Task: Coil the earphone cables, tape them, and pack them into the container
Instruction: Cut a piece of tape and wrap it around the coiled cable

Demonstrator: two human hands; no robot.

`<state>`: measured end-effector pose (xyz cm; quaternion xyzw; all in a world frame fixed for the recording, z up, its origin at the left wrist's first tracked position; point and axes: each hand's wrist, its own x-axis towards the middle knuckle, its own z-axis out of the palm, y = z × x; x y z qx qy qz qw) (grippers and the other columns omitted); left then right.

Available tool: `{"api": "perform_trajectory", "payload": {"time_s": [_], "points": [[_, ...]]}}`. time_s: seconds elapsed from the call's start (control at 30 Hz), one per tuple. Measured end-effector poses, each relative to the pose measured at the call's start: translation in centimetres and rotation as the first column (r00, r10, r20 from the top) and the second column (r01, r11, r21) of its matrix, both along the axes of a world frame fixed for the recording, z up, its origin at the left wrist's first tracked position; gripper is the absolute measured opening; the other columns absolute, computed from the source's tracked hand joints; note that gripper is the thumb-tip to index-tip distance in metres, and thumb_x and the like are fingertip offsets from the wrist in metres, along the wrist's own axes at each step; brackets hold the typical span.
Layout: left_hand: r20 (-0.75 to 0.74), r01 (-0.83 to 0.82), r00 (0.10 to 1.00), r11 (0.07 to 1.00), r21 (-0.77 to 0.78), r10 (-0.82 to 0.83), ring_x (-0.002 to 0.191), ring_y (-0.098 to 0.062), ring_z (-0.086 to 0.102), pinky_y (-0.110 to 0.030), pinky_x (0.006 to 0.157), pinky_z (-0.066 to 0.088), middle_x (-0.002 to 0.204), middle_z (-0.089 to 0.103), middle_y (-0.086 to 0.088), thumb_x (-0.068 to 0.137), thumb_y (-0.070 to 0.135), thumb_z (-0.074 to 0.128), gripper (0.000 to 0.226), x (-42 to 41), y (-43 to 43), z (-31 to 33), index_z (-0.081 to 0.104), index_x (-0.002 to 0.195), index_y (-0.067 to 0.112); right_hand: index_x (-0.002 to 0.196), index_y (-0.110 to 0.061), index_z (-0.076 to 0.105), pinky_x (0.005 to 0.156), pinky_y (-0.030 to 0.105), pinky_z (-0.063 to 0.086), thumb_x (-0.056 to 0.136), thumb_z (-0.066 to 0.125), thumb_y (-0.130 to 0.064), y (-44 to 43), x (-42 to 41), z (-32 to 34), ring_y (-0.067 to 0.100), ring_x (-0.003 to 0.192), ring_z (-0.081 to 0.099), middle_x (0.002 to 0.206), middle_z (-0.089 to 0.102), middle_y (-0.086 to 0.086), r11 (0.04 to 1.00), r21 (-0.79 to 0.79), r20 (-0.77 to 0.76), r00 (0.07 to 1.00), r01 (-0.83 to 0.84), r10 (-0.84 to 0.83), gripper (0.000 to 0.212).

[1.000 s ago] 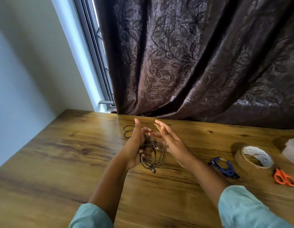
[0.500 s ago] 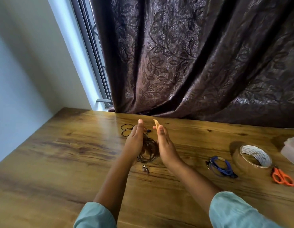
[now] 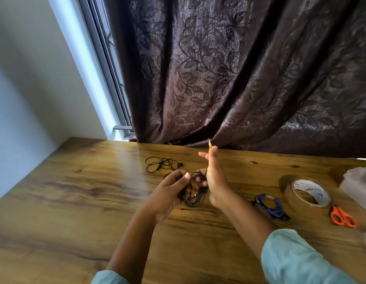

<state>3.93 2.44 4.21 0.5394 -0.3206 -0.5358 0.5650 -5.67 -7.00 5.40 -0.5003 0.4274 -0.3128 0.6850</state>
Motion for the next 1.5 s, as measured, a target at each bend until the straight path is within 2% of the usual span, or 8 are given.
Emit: {"api": "perform_trajectory", "payload": {"time_s": [0.07, 0.37, 0.6, 0.83, 1.0, 1.17, 1.3, 1.5], "points": [[0.006, -0.013, 1.000, 1.000, -0.009, 0.013, 0.091, -0.029, 0.055, -0.044, 0.089, 0.050, 0.101, 0.057, -0.018, 0.089, 0.027, 0.052, 0.035, -0.3, 0.1, -0.2, 0.056, 0.113, 0.001, 0.121, -0.029, 0.053, 0.035, 0.016, 0.033, 0.089, 0.020, -0.071, 0.0, -0.2, 0.3, -0.001, 0.034, 0.042, 0.078, 0.046, 0.005, 0.999, 0.040, 0.059, 0.998, 0.011, -0.014, 0.062], [-0.125, 0.027, 0.992, 0.999, 0.027, -0.024, 0.093, -0.022, 0.063, -0.034, 0.081, 0.052, 0.101, 0.066, -0.013, 0.093, 0.023, 0.044, 0.029, -0.2, -0.2, -0.9, 0.058, 0.106, 0.002, 0.128, -0.032, 0.048, 0.031, 0.013, 0.024, 0.088, 0.021, -0.072, -0.5, -0.9, 0.7, 0.001, 0.029, 0.040, 0.097, 0.048, 0.017, 0.995, 0.103, 0.157, 0.987, -0.003, -0.013, 0.062], [0.197, -0.018, 0.980, 0.990, 0.137, -0.009, 0.117, -0.023, 0.053, -0.039, 0.103, 0.039, 0.119, 0.062, -0.007, 0.097, 0.037, 0.039, 0.040, 0.6, -0.5, 0.3, 0.054, 0.125, 0.012, 0.121, -0.030, 0.051, 0.032, 0.013, 0.027, 0.088, 0.016, -0.072, -1.1, -1.0, -0.1, -0.001, 0.029, 0.043, 0.106, 0.049, 0.016, 0.998, 0.023, -0.021, 0.998, -0.051, 0.051, 0.064], [0.461, 0.090, 0.882, 0.996, 0.027, -0.092, 0.096, 0.002, 0.058, -0.014, 0.078, 0.044, 0.104, 0.060, 0.015, 0.092, 0.034, 0.053, 0.035, 0.0, -1.5, 2.3, 0.046, 0.125, 0.027, 0.112, -0.025, 0.054, 0.039, 0.016, 0.032, 0.090, 0.015, -0.070, -0.5, -0.7, -0.2, -0.001, 0.044, 0.048, 0.074, 0.062, -0.001, 0.995, -0.021, -0.079, 0.993, -0.093, 0.091, 0.063], [0.686, 0.104, 0.720, 0.994, 0.039, -0.103, 0.088, -0.011, 0.062, -0.036, 0.085, 0.053, 0.096, 0.065, 0.004, 0.094, 0.023, 0.054, 0.023, 0.0, -1.7, -0.2, 0.056, 0.117, 0.020, 0.116, -0.017, 0.049, 0.031, 0.015, 0.029, 0.090, 0.019, -0.069, -1.0, -0.7, -0.2, 0.001, 0.030, 0.041, 0.074, 0.051, 0.007, 0.997, 0.013, 0.013, 0.997, -0.071, 0.071, 0.065], [0.138, 0.006, 0.990, 1.000, 0.011, -0.007, 0.079, -0.017, 0.054, -0.042, 0.089, 0.044, 0.088, 0.053, -0.011, 0.099, 0.010, 0.040, 0.017, -0.9, -0.8, -0.8, 0.055, 0.103, 0.004, 0.111, -0.017, 0.050, 0.031, 0.013, 0.027, 0.091, 0.020, -0.067, -1.0, -0.6, -0.6, -0.001, 0.029, 0.041, 0.088, 0.049, 0.014, 0.998, 0.010, 0.013, 0.998, -0.056, 0.056, 0.062], [-0.215, -0.011, 0.977, 1.000, -0.005, 0.010, 0.089, -0.027, 0.058, -0.036, 0.084, 0.051, 0.102, 0.058, -0.020, 0.092, 0.013, 0.049, 0.019, -0.5, -0.2, -1.6, 0.060, 0.106, 0.005, 0.091, -0.025, 0.053, 0.032, 0.013, 0.027, 0.090, 0.027, -0.068, -1.1, -0.4, -1.5, 0.002, 0.042, 0.042, 0.086, 0.052, 0.008, 1.000, -0.016, -0.042, 0.999, 0.005, -0.006, 0.050], [-0.404, -0.021, 0.915, 0.996, -0.087, -0.016, 0.055, -0.012, 0.054, -0.032, 0.062, 0.051, 0.064, 0.057, -0.003, 0.092, 0.018, 0.045, 0.021, -0.5, -0.4, -1.1, 0.057, 0.078, 0.008, 0.088, -0.017, 0.054, 0.033, 0.015, 0.028, 0.095, 0.038, -0.054, -1.2, -0.6, -1.3, 0.004, 0.041, 0.038, 0.077, 0.049, 0.002, 0.997, 0.081, 0.031, 1.000, -0.009, 0.007, 0.041]]}}
